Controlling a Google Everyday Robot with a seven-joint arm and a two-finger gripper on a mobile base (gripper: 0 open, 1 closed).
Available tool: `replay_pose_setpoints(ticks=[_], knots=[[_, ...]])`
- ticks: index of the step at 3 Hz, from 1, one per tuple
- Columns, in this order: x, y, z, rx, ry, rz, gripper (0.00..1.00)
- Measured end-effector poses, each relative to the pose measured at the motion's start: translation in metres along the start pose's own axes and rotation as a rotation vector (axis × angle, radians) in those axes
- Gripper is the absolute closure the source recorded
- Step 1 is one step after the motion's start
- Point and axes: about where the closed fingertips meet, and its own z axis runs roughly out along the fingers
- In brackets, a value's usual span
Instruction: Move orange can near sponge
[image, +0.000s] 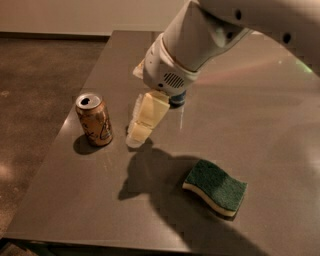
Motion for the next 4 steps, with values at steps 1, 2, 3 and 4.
replay_pose_setpoints(ticks=[1,2,3,4], knots=[[-0.018,-0.002,0.019,-0.009,-0.039,-0.014,0.0],[-0.03,-0.007,0.035,-0.007,-0.069,-0.015,0.0],[-0.042,-0.01,0.053,-0.021,-0.084,-0.024,0.0],[-0.049,-0.016,0.068,-0.031,-0.078,-0.03,0.0]])
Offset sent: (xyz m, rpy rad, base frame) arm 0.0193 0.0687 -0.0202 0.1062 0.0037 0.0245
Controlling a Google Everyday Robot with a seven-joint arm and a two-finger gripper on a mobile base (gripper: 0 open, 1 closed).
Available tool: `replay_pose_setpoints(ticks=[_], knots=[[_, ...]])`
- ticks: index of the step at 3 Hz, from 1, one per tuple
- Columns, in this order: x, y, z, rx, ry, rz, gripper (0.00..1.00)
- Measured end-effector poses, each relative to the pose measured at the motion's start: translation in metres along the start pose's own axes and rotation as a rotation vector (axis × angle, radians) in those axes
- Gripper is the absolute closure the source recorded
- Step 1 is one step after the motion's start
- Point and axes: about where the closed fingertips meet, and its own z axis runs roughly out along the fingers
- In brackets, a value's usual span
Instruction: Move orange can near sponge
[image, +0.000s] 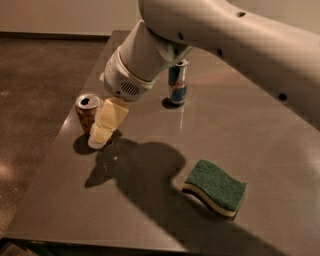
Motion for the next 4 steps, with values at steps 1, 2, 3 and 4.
replay_pose_setpoints(ticks=[1,2,3,4], knots=[[-0.002,-0.003,0.01,-0.017,0.016,-0.003,0.0],[-0.005,-0.002,0.015,-0.037,0.024,-0.007,0.18],[-0.011,0.003,0.016,-0.061,0.016,-0.023,0.42],[-0.014,0.004,0.011,-0.077,0.007,-0.023,0.65]])
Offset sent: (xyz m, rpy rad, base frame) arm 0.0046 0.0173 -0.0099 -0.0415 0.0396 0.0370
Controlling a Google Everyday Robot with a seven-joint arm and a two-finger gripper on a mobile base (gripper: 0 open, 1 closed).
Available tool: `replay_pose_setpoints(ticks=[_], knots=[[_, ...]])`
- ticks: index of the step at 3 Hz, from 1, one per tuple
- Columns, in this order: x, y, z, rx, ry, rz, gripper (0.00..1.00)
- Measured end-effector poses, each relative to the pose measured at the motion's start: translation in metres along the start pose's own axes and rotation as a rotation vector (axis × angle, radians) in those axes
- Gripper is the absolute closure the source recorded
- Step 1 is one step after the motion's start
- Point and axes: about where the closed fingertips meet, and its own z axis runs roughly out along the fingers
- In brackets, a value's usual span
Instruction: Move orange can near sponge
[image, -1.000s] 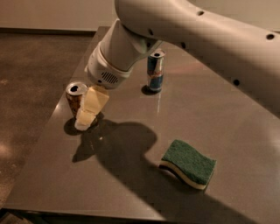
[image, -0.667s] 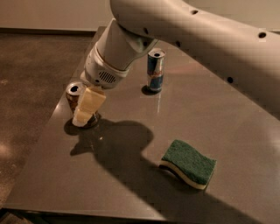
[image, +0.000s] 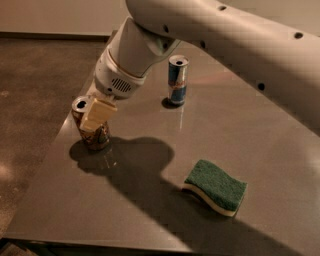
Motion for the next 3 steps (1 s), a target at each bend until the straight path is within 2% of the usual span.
replay_pose_setpoints(ticks=[1,2,3], knots=[[0.004,-0.008,-0.017,0.003,-0.007,0.031,0.88],[0.021,-0.018,-0.042,0.025,0.004,0.084,1.0],[0.051,-0.02,-0.07,0.053,0.017,0.14,1.0]])
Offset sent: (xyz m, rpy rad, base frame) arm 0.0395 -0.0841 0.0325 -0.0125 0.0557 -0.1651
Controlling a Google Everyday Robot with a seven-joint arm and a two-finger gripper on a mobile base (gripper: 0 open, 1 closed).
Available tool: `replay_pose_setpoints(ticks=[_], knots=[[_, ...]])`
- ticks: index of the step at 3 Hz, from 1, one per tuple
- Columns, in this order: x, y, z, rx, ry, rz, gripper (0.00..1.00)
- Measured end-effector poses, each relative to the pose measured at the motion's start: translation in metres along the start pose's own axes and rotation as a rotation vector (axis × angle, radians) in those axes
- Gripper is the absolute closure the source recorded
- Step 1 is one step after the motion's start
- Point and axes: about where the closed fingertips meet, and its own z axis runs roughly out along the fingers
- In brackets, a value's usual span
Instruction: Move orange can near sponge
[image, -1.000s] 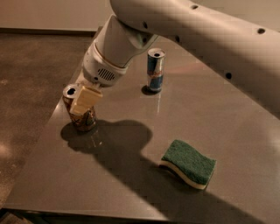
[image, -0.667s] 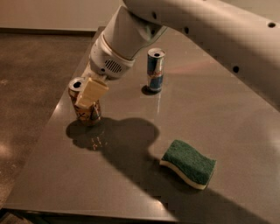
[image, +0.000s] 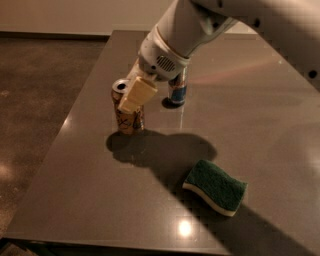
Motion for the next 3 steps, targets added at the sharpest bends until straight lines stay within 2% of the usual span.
replay_pose_setpoints(ticks=[3], knots=[[0.098,-0.008,-0.064,0.11,0.032,0.17,1.0]])
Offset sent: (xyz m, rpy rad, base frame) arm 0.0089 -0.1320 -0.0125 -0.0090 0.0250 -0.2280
